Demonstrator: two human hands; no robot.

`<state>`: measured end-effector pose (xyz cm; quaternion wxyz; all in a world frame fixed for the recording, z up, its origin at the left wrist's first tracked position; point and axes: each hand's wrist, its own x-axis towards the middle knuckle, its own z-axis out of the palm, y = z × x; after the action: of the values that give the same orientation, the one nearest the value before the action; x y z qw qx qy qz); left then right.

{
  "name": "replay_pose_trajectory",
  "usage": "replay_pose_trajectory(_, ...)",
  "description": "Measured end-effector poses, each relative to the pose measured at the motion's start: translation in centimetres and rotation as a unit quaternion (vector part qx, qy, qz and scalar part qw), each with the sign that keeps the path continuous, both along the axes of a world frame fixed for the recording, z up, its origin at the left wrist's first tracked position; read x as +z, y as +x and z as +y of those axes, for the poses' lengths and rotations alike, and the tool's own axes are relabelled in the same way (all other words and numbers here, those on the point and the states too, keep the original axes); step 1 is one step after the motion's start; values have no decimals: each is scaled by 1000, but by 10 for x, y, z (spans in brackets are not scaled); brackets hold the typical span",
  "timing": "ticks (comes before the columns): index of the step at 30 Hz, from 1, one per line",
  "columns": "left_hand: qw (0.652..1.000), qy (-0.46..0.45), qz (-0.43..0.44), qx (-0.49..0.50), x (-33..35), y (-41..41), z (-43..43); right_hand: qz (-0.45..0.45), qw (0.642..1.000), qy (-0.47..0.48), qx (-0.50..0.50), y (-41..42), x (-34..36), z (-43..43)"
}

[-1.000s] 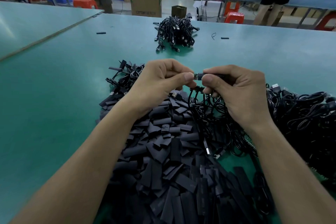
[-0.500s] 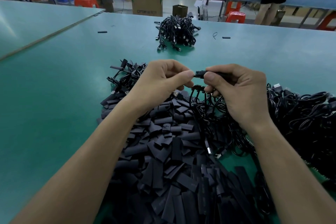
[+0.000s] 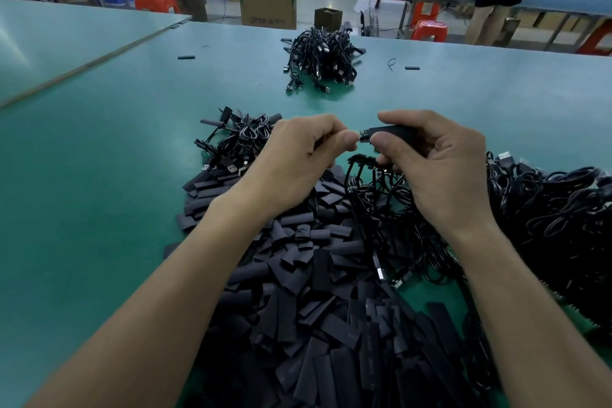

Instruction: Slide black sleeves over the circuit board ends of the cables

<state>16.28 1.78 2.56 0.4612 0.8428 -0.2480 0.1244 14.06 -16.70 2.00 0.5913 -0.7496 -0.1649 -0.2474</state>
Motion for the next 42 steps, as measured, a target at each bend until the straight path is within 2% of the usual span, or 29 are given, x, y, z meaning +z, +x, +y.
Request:
replay_pose_trajectory(6,1000,15,-2,-2,0,-1,1,14,1000,11,13,2,-1,-4)
replay_pose_trajectory(13,999,-19,23,-22,2,0,3,28,998,40,35,3,0,-3)
replay_pose_trajectory(18,999,-29,31,-31,1,0,4,28,999,27,37,2,-1,1)
replay_pose_trajectory(26,996,-32,65,-46,3,-4,1,20,1000,13,-9,-2,0,6)
replay_pose_trajectory(30,996,-49,72,-33,4,-5,-1,11,994,84,-67,-1,1,7)
replay_pose_trajectory(35,996,-60,70,-20,2,-2,-3,-8,993,89,-72,-4,1,16)
replay_pose_trajectory(42,996,-67,65,-16,3,-5,-7,14,993,87,-73,-4,-2,19)
